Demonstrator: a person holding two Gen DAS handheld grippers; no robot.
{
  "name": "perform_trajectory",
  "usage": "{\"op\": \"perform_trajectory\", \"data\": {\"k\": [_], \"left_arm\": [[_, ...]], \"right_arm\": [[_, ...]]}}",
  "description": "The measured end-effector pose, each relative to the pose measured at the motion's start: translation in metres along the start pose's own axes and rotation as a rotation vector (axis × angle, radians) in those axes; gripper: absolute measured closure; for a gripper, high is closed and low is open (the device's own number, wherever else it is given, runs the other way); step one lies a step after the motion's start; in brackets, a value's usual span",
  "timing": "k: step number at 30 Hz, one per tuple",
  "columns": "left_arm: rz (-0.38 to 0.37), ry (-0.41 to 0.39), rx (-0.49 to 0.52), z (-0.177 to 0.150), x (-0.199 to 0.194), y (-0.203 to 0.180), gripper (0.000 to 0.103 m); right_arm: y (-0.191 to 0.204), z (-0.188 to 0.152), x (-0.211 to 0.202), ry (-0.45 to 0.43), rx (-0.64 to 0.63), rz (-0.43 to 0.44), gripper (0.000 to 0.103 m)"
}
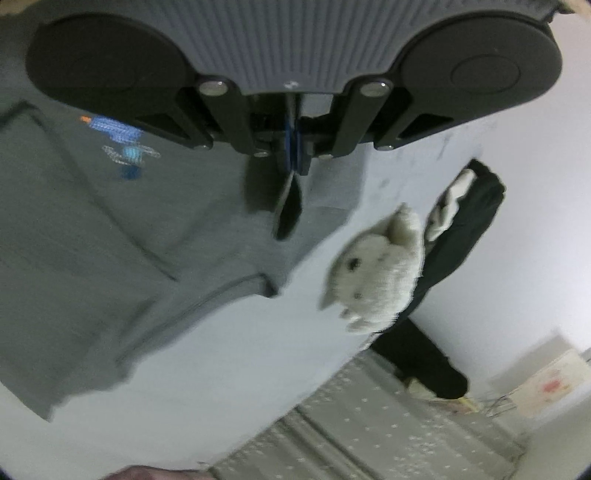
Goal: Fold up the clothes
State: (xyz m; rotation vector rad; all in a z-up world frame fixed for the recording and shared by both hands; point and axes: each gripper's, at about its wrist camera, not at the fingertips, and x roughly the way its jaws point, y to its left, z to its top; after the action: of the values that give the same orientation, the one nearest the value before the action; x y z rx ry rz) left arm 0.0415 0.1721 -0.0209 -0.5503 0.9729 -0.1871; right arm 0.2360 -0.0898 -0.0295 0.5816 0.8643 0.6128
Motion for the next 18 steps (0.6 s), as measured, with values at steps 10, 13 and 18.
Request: {"op": "perform_trajectory", "data": {"k": [10, 13, 18], "left_arm": [[0.000, 0.001, 0.004, 0.000, -0.007, 0.001, 0.086], [0.008, -0.004, -0.005, 0.001, -0.008, 0.000, 0.086], [0.026, -0.017, -0.004, 0.002, -0.015, -0.001, 0.086]], "right_arm": [[-0.018, -0.007, -0.015, 0.014, 0.068, 0.007, 0.086], [-0.014, -0.012, -0.028, 0.033, 0.056, 0.003, 0.074], [-0.004, -0.035, -0.059, 0.065, 0.012, 0.003, 0.060]]}}
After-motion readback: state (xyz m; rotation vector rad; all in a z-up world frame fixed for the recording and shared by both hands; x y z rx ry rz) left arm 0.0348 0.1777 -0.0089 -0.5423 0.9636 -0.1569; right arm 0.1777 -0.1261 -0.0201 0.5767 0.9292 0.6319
